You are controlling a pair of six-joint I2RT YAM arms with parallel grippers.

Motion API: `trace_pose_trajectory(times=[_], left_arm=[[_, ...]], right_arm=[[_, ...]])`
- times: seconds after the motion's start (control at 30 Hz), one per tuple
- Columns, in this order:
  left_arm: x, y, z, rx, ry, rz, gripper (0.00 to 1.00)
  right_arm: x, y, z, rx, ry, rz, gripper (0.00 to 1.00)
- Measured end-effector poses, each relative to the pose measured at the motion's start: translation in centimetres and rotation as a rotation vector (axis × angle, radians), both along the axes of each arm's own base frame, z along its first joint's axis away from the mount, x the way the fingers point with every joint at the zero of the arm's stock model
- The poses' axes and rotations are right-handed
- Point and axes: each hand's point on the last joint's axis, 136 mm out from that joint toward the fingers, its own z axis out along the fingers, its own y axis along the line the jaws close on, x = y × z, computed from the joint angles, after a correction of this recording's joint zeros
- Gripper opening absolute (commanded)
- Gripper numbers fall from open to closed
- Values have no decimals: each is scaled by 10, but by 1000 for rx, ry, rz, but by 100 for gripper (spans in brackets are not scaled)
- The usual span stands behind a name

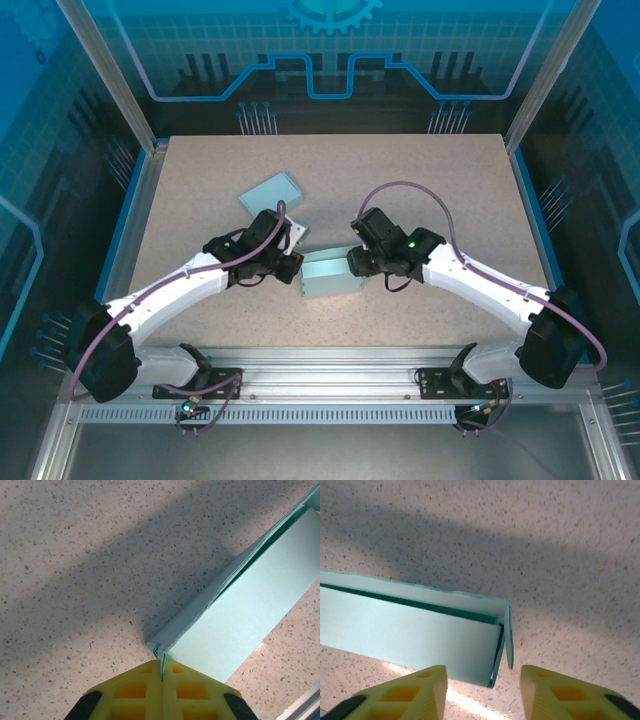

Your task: Fold the paper box

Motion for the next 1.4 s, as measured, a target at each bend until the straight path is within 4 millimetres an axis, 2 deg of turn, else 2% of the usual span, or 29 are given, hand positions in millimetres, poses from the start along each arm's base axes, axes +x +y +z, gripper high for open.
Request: trace_pose_trajectory(times=[0.17, 0.47, 0.67, 0.73, 0.9, 1.4], left_arm=[[2, 1, 0, 17, -19, -16, 1], [4, 1, -2, 29, -26, -28, 1], [5, 1, -1, 31, -33, -23, 2], [6, 1, -1, 30, -34, -23, 1], [8, 4, -2, 43, -42, -8, 1], [17, 2, -3, 16, -38, 68, 2]], right_arm=[[8, -7, 8, -20, -21, 8, 49], [14, -13, 1, -32, 6, 36, 40], [17, -6, -10, -24, 41, 62, 24], [18, -2, -12, -15, 47, 71, 15], [20, -1, -12, -4, 49, 64, 1], [19, 2, -12, 24, 62, 27, 0]])
